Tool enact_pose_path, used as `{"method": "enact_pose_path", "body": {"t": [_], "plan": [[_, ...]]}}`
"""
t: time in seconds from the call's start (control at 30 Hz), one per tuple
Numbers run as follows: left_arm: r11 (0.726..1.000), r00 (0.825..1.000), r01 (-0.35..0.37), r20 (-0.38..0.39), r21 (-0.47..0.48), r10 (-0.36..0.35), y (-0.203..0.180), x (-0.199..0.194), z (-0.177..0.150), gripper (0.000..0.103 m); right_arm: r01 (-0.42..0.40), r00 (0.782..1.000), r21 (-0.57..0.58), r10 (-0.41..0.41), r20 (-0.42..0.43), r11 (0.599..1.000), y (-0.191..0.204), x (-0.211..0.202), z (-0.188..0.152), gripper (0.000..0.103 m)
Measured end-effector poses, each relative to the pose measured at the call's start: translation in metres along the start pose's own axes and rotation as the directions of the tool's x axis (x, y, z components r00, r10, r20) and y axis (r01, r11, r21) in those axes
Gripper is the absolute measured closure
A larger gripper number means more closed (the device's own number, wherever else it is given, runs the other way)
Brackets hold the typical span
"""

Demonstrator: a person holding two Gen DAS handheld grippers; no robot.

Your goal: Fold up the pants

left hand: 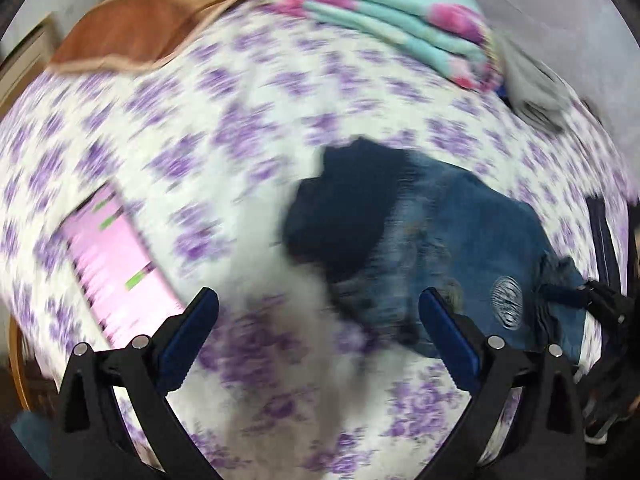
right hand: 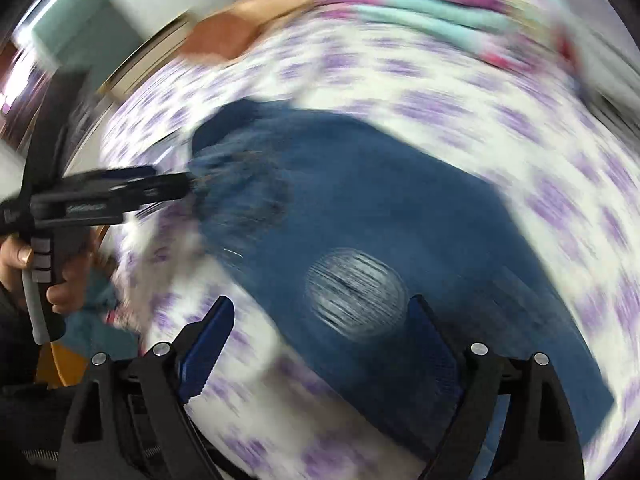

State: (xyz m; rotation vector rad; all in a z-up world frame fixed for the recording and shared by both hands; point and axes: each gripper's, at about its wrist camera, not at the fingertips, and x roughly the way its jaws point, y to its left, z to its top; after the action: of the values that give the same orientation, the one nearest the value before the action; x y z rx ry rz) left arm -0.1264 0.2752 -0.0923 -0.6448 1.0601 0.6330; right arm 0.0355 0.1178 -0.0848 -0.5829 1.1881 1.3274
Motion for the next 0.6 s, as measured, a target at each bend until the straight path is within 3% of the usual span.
{"method": "enact_pose_path", "body": {"t": [0.17, 0.27, 0.3, 0.37, 0.43, 0.47, 0.5, 0.57, 0.6], "plan": [[0.995, 0.999, -0.033, -0.025, -0.091, 0.031, 0.030, 0.001, -0.007, 0.005, 0.094, 0.994, -0.199, -0.103, -0.032, 0.975, 0.052, 0.047, 0.028, 0.014], [0.993, 0.997, -0.062, -0.042, -0.105, 0.058, 0.040, 0.004, -0.010, 0.005, 0.268, 0.955, -0.321, -0.294, -0.034, 0.909, 0.062, 0.079, 0.028, 0.014], [0.992, 0.997, -0.060, -0.047, -0.111, 0.055, 0.042, 0.005, -0.012, 0.005, 0.310, 0.944, -0.369, -0.331, 0.007, 0.876, 0.064, 0.083, 0.024, 0.014], [0.991, 0.997, -0.059, -0.057, -0.121, 0.053, 0.045, 0.007, -0.014, 0.005, 0.338, 0.936, -0.388, -0.350, 0.042, 0.858, 0.063, 0.083, 0.021, 0.025], [0.990, 0.996, -0.060, -0.070, -0.128, 0.051, 0.046, 0.012, -0.015, 0.005, 0.324, 0.942, -0.360, -0.333, 0.039, 0.875, 0.056, 0.080, 0.026, 0.035], [0.990, 0.996, -0.058, -0.075, -0.130, 0.049, 0.046, 0.014, -0.015, 0.005, 0.307, 0.950, -0.308, -0.311, 0.036, 0.901, 0.047, 0.074, 0.031, 0.048], [0.990, 0.996, -0.056, -0.078, -0.132, 0.046, 0.046, 0.015, -0.014, 0.005, 0.274, 0.961, -0.247, -0.276, 0.027, 0.929, 0.038, 0.070, 0.037, 0.055], [0.989, 0.996, -0.045, -0.077, -0.139, 0.035, 0.045, 0.015, -0.012, 0.005, 0.133, 0.991, -0.067, -0.133, 0.005, 0.989, 0.009, 0.057, 0.044, 0.066], [0.990, 0.997, -0.032, -0.069, -0.134, 0.023, 0.043, 0.013, -0.009, 0.005, 0.024, 1.000, 0.059, -0.024, 0.011, 0.998, -0.012, 0.049, 0.046, 0.071]]}}
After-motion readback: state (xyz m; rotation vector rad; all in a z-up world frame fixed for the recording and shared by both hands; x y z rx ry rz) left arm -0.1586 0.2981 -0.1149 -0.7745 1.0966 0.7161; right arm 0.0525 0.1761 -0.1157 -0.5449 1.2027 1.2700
